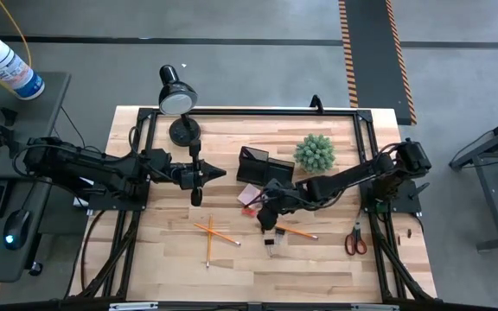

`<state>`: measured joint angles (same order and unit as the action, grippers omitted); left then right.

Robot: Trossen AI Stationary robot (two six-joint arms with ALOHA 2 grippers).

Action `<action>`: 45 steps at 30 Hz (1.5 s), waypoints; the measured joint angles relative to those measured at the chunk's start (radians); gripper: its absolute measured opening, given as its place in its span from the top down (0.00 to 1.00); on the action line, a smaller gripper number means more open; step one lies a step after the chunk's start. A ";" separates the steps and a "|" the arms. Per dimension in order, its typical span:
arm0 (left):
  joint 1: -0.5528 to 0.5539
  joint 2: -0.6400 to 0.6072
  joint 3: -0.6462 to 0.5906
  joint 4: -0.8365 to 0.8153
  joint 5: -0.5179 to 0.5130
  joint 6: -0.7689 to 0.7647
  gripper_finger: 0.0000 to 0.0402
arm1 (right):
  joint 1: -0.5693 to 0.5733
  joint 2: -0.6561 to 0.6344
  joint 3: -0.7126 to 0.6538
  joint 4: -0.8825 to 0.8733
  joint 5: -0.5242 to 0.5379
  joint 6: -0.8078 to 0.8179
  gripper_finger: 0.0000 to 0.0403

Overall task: Pick and place office supplies into organizer
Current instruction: Put the black pen into the black desk organizer

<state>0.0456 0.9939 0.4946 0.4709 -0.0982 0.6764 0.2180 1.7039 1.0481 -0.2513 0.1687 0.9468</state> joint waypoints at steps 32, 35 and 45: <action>0.000 0.000 0.000 0.000 0.000 0.008 0.99 | -0.014 0.134 0.142 -0.356 0.114 0.277 0.53; 0.000 0.000 0.000 0.000 0.000 0.008 0.99 | -0.015 0.134 0.142 -0.335 0.122 0.297 0.53; 0.000 0.000 0.000 -0.003 0.000 0.009 0.99 | -0.006 0.192 0.142 -0.279 0.110 0.358 0.59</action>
<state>0.0456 0.9939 0.4946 0.4684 -0.0982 0.6856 0.2120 1.8954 1.1904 -0.5302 0.2785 1.3051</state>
